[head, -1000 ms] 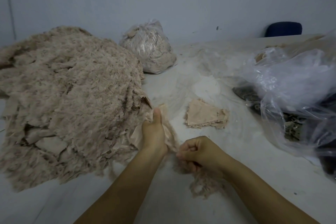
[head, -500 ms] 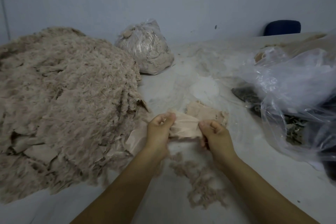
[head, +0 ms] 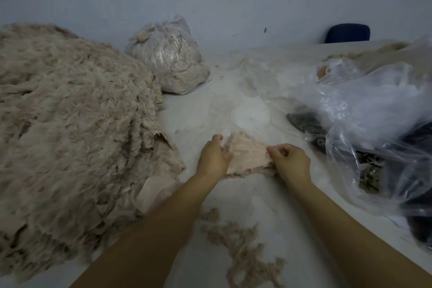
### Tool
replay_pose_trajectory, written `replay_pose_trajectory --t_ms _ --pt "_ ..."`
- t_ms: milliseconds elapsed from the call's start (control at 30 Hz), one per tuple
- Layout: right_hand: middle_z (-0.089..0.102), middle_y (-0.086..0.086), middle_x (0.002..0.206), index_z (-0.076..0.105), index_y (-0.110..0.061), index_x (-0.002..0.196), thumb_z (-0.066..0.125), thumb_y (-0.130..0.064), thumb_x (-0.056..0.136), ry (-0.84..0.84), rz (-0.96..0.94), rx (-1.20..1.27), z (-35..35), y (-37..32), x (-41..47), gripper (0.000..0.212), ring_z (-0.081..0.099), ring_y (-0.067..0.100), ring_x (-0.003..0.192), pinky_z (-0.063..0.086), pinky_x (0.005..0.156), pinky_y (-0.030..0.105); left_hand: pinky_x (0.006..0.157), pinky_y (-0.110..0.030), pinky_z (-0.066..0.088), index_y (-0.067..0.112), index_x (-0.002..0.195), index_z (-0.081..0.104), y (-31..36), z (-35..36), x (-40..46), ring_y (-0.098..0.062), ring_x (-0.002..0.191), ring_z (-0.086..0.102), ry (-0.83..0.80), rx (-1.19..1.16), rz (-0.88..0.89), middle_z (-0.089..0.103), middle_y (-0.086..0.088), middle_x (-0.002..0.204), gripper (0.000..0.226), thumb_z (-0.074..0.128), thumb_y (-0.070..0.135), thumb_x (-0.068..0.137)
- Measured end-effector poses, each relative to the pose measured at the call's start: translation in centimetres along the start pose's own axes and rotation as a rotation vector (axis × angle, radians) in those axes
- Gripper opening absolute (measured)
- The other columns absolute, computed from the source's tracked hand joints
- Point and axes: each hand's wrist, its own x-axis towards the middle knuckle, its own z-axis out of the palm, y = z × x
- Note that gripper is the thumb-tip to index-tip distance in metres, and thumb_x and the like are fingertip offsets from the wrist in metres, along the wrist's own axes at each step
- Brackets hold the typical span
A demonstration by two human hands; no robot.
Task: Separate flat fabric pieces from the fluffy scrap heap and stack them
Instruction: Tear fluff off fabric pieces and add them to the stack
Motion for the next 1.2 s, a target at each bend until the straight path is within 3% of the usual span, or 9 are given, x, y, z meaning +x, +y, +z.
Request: replay_pose_trajectory --t_ms 133,233,433,567,633,733,867,1033,1200 --pt "0.062 0.001 0.08 0.059 -0.019 0.09 0.062 -0.033 0.089 0.05 -0.01 0.001 -0.1 -0.5 -0.6 0.014 0.059 0.021 0.08 0.047 0.075 0.031 0.079 -0.02 0.036 0.011 0.127 0.05 -0.1 -3.2 -0.8 -0.021 0.103 0.055 0.008 0.176 0.098 0.056 -0.009 0.118 0.038 0.058 0.024 0.092" --pt "0.06 0.004 0.077 0.056 -0.02 0.096 0.058 -0.032 0.092 0.101 -0.203 0.004 -0.1 -1.5 -2.1 0.012 0.059 0.021 0.074 0.045 0.067 0.031 0.073 -0.024 0.04 0.016 0.107 0.062 -0.3 -8.2 -1.9 -0.017 0.089 0.057 -0.101 0.378 0.135 0.062 -0.004 0.103 0.027 0.065 0.034 0.087" --pt "0.047 0.009 0.135 0.059 -0.016 0.129 0.049 -0.024 0.098 -0.364 -0.301 -0.423 1.8 -2.4 -4.0 0.033 0.052 0.024 0.117 0.038 0.095 0.028 0.081 -0.026 0.047 0.023 0.113 0.058 -2.6 -14.2 -5.9 -0.019 0.103 0.056 -0.392 0.811 -0.165 0.059 0.002 0.114 0.061 0.08 0.052 0.064" --pt "0.052 0.006 0.126 0.062 -0.015 0.123 0.056 -0.026 0.095 -0.322 -0.365 -0.249 2.4 -4.5 -6.4 0.031 0.056 0.02 0.105 0.039 0.089 0.02 0.061 -0.021 0.036 0.018 0.088 0.066 -4.1 -13.6 -6.7 -0.012 0.08 0.054 -0.272 0.463 -0.097 0.063 0.001 0.085 0.02 0.076 0.031 0.077" --pt "0.06 -0.004 0.107 0.065 -0.021 0.114 0.063 -0.037 0.089 -0.463 -0.37 -0.114 3.3 -5.3 -8.7 0.029 0.057 0.002 0.09 0.038 0.075 0.004 0.053 -0.021 0.034 0.017 0.078 0.067 -3.9 -12.8 -6.8 -0.006 0.066 0.051 -0.2 0.209 -0.051 0.055 0.009 0.065 0.015 0.077 0.029 0.078" --pt "0.06 -0.013 0.086 0.063 -0.024 0.1 0.07 -0.042 0.082 -0.732 -0.201 0.135 5.0 -6.4 -11.6 0.027 0.055 -0.005 0.07 0.04 0.063 0.006 0.044 -0.015 0.035 0.02 0.06 0.061 -3.0 -11.8 -7.3 0.0 0.047 0.047 -0.198 -0.086 -0.061 0.051 0.01 0.049 0.025 0.077 0.028 0.077" --pt "0.058 -0.01 0.06 0.057 -0.012 0.078 0.071 -0.023 0.085 -0.695 -0.098 0.369 5.2 -6.8 -12.0 0.019 0.051 0.003 0.053 0.041 0.051 0.016 0.06 -0.031 0.042 -0.008 0.08 0.063 -2.9 -11.8 -7.7 -0.018 0.063 0.056 -0.141 -0.42 -0.049 0.06 -0.009 0.068 0.042 0.072 0.033 0.08" --pt "0.059 0.0 0.063 0.061 -0.003 0.087 0.064 -0.022 0.09 -0.709 -0.024 0.515 4.0 -7.2 -11.8 0.02 0.053 0.012 0.054 0.043 0.049 0.022 0.056 -0.024 0.045 0.011 0.081 0.064 -3.3 -12.2 -7.9 -0.012 0.065 0.059 -0.208 -0.522 0.008 0.064 -0.002 0.073 0.041 0.067 0.05 0.068" --pt "0.068 0.002 0.076 0.061 -0.009 0.091 0.05 -0.019 0.098 -0.524 0.162 0.735 3.7 -7.5 -10.9 0.017 0.066 0.011 0.063 0.05 0.052 0.02 0.058 -0.016 0.047 0.015 0.086 0.069 -3.8 -11.7 -8.3 -0.004 0.066 0.062 -0.374 -0.465 0.081 0.07 0.008 0.074 0.021 0.075 0.024 0.068"
